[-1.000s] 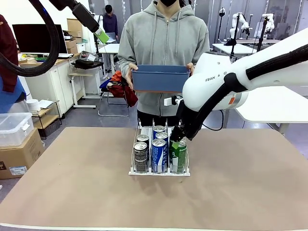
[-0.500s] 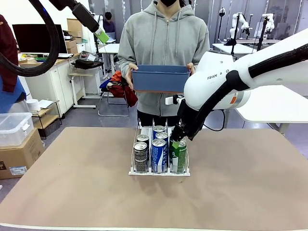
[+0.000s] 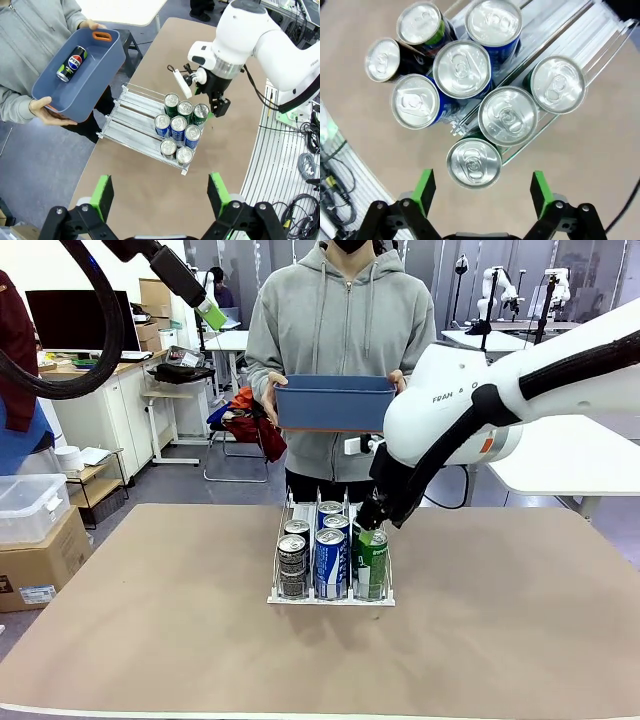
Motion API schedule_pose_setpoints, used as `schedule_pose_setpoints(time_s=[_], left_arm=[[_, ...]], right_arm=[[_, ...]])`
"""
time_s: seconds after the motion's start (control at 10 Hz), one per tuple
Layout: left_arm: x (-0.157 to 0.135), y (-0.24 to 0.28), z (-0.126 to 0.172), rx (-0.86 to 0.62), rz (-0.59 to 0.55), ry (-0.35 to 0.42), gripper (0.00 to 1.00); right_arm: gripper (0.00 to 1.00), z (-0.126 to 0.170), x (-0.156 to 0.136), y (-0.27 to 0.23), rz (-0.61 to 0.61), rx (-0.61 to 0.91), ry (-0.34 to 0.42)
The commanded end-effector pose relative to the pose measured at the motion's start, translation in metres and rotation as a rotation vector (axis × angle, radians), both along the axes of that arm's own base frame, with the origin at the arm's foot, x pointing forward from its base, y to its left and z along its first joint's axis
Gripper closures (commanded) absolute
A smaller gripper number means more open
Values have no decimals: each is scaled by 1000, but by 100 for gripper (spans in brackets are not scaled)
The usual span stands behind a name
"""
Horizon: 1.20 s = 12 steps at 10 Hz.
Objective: Fill the beverage cans into the dispenser.
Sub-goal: Pick up the Pepsi coke handed by the human.
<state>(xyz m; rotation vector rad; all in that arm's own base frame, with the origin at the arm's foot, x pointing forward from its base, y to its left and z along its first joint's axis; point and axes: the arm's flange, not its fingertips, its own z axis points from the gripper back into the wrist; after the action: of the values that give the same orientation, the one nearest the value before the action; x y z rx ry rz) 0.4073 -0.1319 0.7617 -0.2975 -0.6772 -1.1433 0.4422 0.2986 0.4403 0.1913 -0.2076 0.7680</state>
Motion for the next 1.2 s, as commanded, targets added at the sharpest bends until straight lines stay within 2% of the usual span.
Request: schedule_pose_setpoints(time_s=[0.0, 0.5, 0.7, 1.1], left_arm=[[-3, 1, -1, -13, 5, 18, 0], [-3, 1, -1, -13, 5, 18, 0], [-3, 1, -1, -13, 5, 18, 0], [-3, 1, -1, -13, 5, 18, 0]], right_arm=[[0, 38, 6, -35, 50, 73, -41], [0, 152, 27, -118, 111, 157, -42], [0, 191, 31, -143, 173, 223, -33], [0, 247, 21, -176, 137, 324, -245]])
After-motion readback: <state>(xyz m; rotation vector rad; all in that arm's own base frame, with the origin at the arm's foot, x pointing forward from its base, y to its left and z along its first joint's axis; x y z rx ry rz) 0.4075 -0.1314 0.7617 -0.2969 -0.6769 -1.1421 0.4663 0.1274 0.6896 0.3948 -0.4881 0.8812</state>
